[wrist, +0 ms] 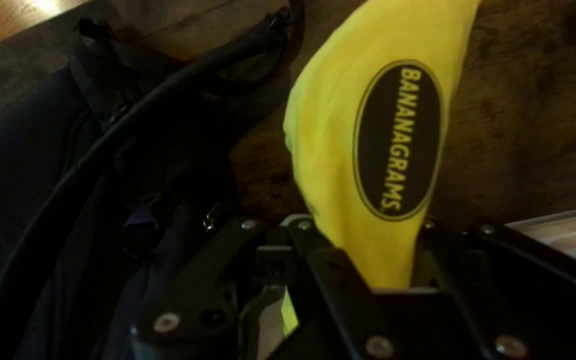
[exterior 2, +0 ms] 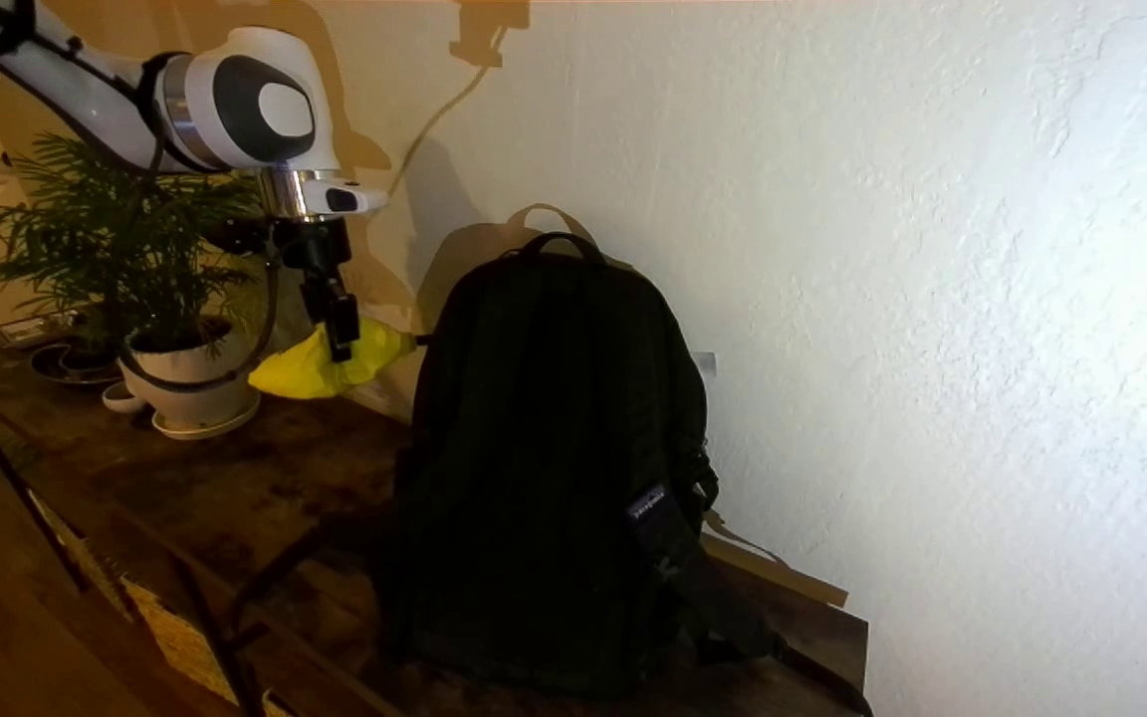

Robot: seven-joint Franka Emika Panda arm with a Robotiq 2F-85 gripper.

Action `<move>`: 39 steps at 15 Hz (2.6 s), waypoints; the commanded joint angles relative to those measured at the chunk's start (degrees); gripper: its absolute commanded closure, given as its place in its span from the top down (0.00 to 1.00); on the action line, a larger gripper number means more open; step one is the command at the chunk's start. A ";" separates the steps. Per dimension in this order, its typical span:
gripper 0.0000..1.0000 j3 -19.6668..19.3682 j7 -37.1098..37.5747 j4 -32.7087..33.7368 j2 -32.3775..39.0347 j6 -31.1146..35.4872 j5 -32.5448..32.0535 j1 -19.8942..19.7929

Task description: Place the banana plush toy inside the black backpack

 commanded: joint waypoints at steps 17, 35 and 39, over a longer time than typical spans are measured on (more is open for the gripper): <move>0.04 -0.63 18.66 -6.23 -4.03 3.43 -10.69 -1.93; 0.04 -3.23 14.84 1.80 2.38 4.18 -16.15 -1.31; 0.04 -3.66 16.75 0.43 1.27 3.49 -15.91 -0.79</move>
